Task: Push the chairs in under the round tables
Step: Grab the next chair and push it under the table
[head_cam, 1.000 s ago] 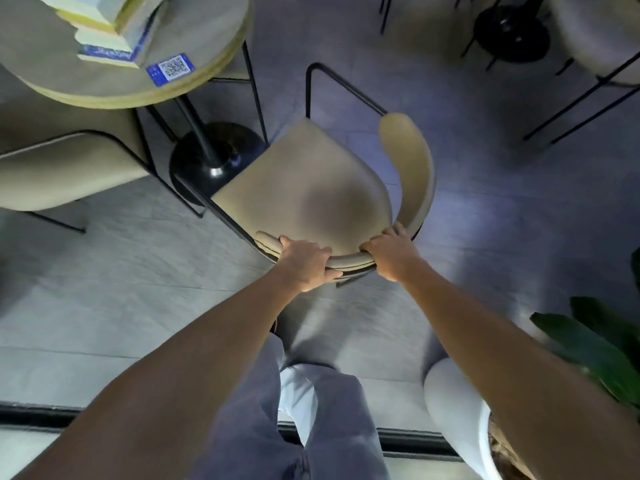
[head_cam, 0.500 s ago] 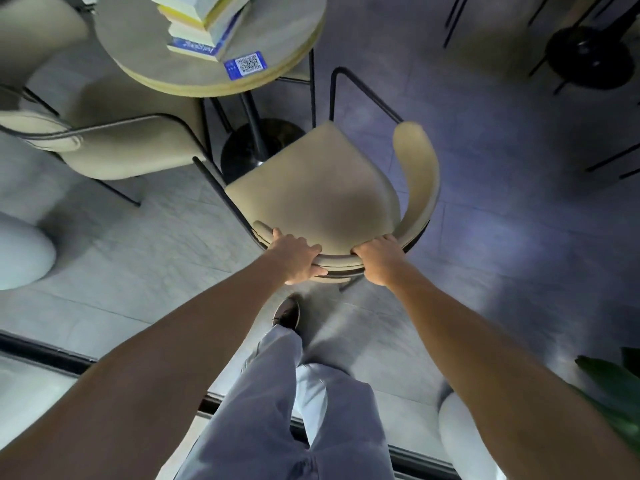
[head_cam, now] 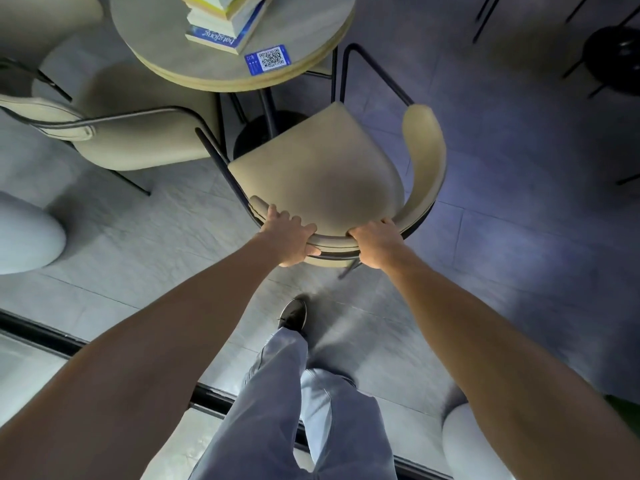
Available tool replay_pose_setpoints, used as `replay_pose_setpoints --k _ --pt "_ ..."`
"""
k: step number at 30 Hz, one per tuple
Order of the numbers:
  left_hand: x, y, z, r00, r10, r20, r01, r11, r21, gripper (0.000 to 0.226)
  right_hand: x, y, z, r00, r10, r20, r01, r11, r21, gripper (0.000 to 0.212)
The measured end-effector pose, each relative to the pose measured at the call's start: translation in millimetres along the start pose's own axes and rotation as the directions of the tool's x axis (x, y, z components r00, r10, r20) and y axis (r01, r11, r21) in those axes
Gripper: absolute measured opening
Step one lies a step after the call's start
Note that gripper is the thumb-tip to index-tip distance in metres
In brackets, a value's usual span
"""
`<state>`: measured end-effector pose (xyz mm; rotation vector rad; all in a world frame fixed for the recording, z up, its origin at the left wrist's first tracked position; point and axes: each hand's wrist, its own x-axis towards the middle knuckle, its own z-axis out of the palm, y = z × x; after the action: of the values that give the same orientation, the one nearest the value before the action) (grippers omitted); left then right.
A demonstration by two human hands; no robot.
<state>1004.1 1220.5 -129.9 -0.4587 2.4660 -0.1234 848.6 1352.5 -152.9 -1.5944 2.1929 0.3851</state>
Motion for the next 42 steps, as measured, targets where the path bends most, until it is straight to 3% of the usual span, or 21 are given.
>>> replay_pose_setpoints --k 9,18,23,29,35,38,42 --pt "19 -24 -1 0.997 -0.064 -0.049 0.065 0.998 0.016 0.057 32 -2 -21 1.0 -0.023 0.011 0.022 1.0 0.014 0.04" --pt "28 -17 -17 0.991 -0.102 0.091 0.106 0.994 -0.03 0.06 32 4 -29 0.999 -0.015 0.051 0.013 0.999 0.041 0.043" --pt "34 -15 -15 0.992 -0.112 0.063 0.115 0.993 -0.04 0.058 38 7 -32 0.998 -0.008 0.062 0.005 0.999 0.034 0.045" --pt "28 4 -23 0.983 -0.175 0.046 0.177 0.983 -0.045 0.051 38 20 -36 0.99 -0.1 0.097 0.1 0.995 0.004 0.047" --pt "34 57 -43 0.97 -0.239 0.051 0.245 0.941 -0.235 0.051 35 67 -30 0.967 -0.25 -0.04 0.243 0.962 -0.125 0.037" --pt "46 89 -54 0.949 -0.309 0.053 0.309 0.89 -0.336 0.053 40 101 -30 0.959 -0.276 -0.062 0.262 0.949 -0.175 0.039" --pt "54 107 -58 0.924 -0.379 0.061 0.375 0.859 -0.348 0.049 52 130 -31 0.952 -0.301 -0.053 0.283 0.933 -0.222 0.043"
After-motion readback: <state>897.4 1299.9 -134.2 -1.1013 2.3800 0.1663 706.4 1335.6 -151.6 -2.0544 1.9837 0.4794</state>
